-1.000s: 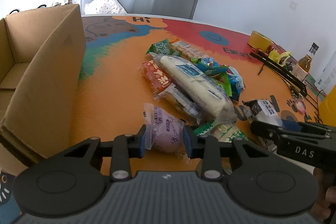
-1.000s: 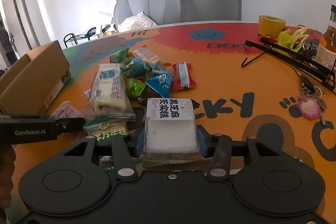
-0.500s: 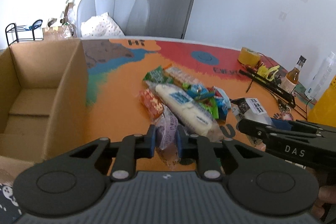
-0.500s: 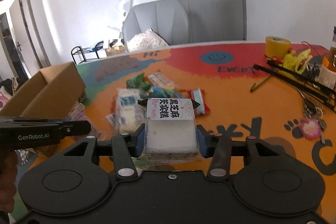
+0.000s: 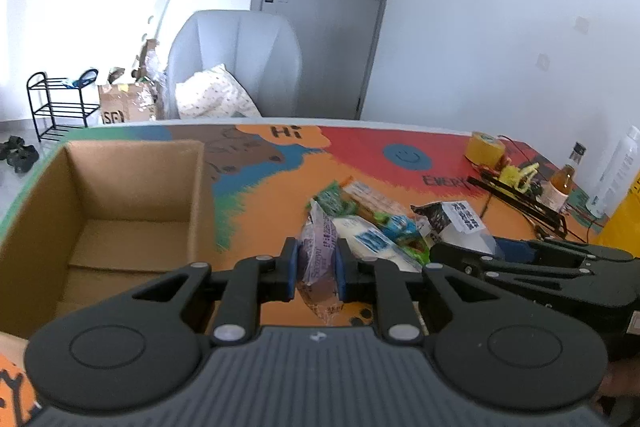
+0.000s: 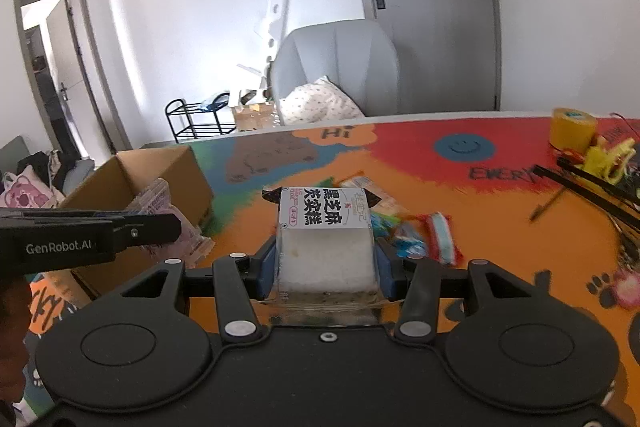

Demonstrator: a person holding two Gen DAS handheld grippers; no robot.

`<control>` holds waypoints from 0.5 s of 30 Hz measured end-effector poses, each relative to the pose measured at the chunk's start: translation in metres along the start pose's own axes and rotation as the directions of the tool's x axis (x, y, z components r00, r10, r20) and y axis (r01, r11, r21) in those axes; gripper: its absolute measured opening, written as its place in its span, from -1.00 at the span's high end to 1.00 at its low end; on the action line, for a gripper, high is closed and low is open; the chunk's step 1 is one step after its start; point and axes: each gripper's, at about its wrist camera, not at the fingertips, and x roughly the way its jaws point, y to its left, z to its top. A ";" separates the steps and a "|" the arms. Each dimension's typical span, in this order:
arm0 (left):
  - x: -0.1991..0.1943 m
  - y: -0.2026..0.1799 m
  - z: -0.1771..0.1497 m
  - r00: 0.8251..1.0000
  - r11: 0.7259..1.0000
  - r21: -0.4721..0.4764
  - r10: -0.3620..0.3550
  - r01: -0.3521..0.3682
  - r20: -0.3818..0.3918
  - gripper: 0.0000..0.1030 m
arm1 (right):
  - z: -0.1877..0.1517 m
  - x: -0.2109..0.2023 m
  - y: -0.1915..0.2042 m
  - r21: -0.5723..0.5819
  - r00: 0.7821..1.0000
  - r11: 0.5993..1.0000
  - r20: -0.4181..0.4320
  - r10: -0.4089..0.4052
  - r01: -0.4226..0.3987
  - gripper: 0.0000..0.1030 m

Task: Organize snacks
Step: 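Carry the purple bag and white cake box over the cardboard box with both grippers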

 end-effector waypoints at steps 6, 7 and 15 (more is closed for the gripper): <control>-0.012 0.018 0.007 0.999 0.999 -0.018 0.030 -0.030 0.026 0.66 | 0.009 0.009 0.018 -0.009 0.999 0.999 0.002 0.035 -0.035 0.10; -0.014 0.022 0.008 0.999 0.999 -0.023 0.034 -0.033 0.032 0.66 | 0.011 0.010 0.021 -0.009 0.999 0.999 0.002 0.042 -0.042 0.10; -0.028 0.054 0.015 0.994 0.995 -0.065 0.085 -0.081 0.062 0.66 | 0.023 0.017 0.048 -0.040 0.996 0.996 0.009 0.084 -0.084 0.10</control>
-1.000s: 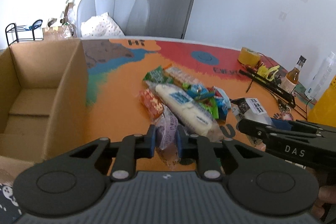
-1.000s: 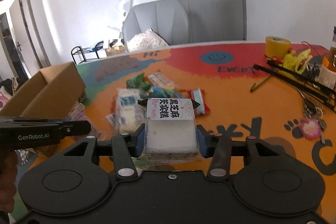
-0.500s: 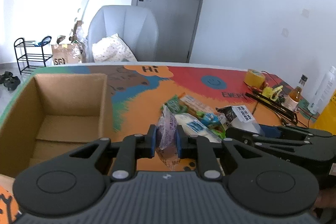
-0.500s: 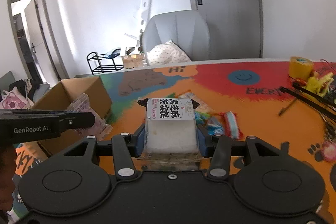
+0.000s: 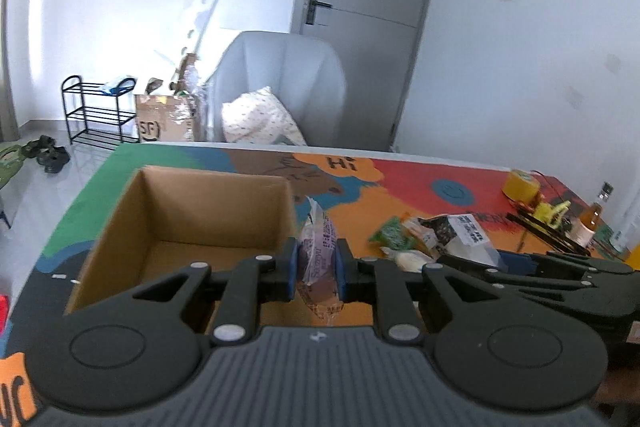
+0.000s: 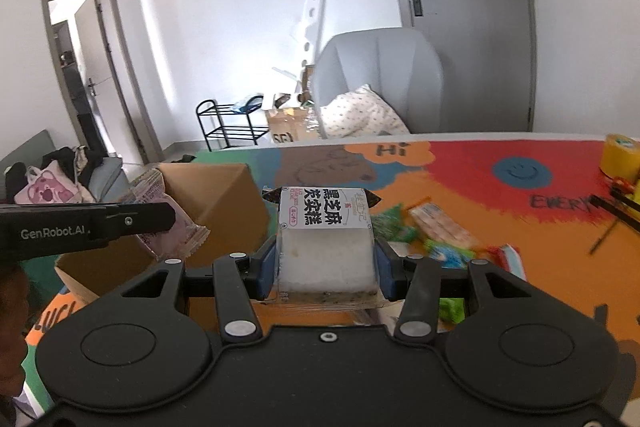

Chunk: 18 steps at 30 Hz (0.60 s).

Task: Organize snacks
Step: 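Carry the purple bag and white cake box over the cardboard box with both grippers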

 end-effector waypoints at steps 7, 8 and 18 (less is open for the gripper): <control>-0.004 0.034 0.000 0.998 0.996 -0.052 0.066 -0.065 0.003 0.66 | 0.008 0.010 0.027 -0.037 0.999 0.998 0.005 0.049 -0.049 0.10; -0.004 0.038 -0.001 0.997 0.995 -0.061 0.074 -0.073 0.000 0.66 | 0.009 0.012 0.031 -0.044 0.998 0.997 0.004 0.057 -0.057 0.10; -0.012 0.068 -0.004 0.991 0.986 -0.096 0.137 -0.137 -0.004 0.58 | 0.017 0.021 0.067 -0.085 0.995 0.992 0.004 0.099 -0.098 0.10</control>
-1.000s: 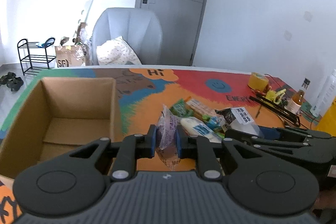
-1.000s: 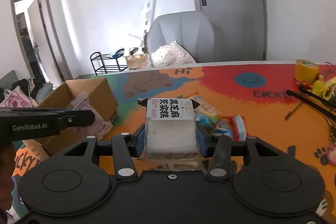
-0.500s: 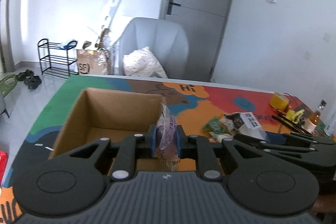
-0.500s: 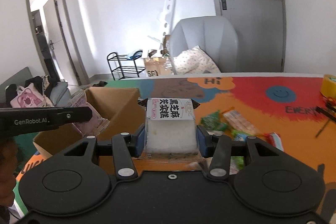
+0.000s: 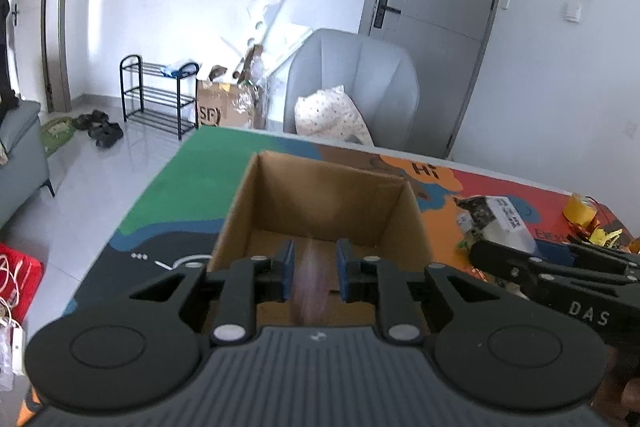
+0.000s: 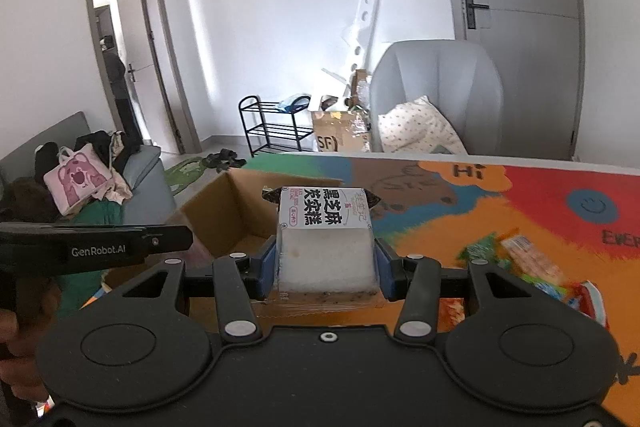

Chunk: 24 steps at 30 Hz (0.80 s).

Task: Organize snacks
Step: 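Carry the purple bag and white cake box over the cardboard box with both grippers, then open both grippers to drop the snacks into the cardboard box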

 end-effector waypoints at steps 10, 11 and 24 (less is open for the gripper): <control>-0.014 0.014 -0.002 1.000 0.999 -0.032 0.015 -0.015 0.010 -0.02 | 0.009 0.014 0.024 -0.026 0.999 0.999 0.000 0.045 -0.045 0.10; -0.016 0.015 -0.003 1.000 0.999 -0.034 0.019 -0.019 0.014 -0.06 | 0.010 0.015 0.025 -0.023 0.999 0.998 0.001 0.050 -0.050 0.09; -0.013 0.017 0.000 0.998 0.995 -0.075 0.065 -0.065 -0.009 -0.85 | 0.008 0.003 0.004 0.052 0.999 0.998 0.013 0.037 -0.037 -0.54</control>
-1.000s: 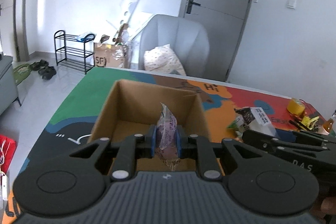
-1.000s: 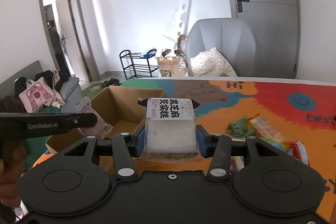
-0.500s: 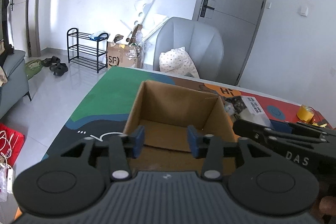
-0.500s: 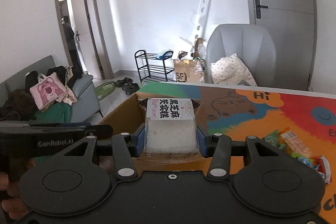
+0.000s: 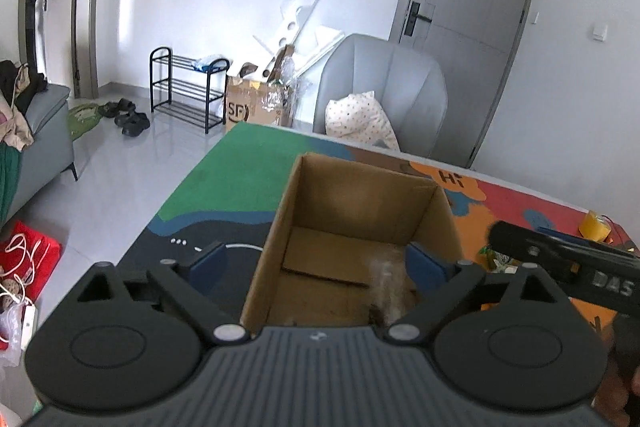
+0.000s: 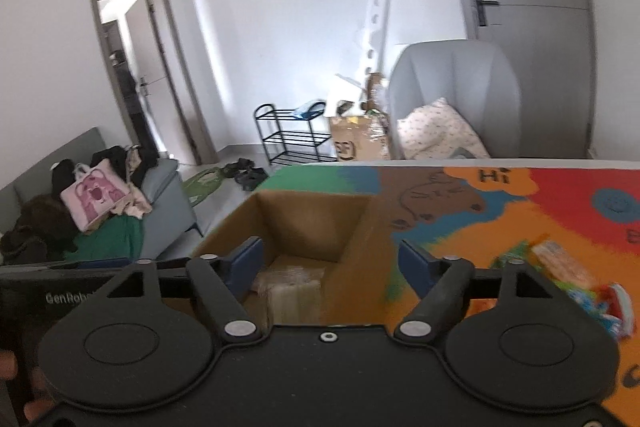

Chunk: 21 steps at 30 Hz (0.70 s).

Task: Organize snacks
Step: 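Open both grippers to drop the snacks into the cardboard box, then move both grippers back to the snack pile and grasp the green-printed bag with the right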

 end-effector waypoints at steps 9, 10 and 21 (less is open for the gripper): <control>0.003 -0.018 -0.004 0.999 0.999 0.027 -0.041 0.041 -0.017 -0.97 | -0.011 -0.024 -0.030 0.042 0.996 0.995 0.000 -0.092 0.092 -0.95; 0.003 -0.021 -0.005 0.999 0.998 0.033 -0.045 0.045 -0.013 -1.00 | -0.012 -0.027 -0.034 0.048 0.995 0.994 -0.001 -0.102 0.102 -0.97; 0.007 -0.060 -0.016 0.990 0.988 0.080 -0.126 0.131 -0.066 -1.00 | -0.030 -0.056 -0.066 0.094 0.985 0.981 0.018 -0.173 0.171 -1.00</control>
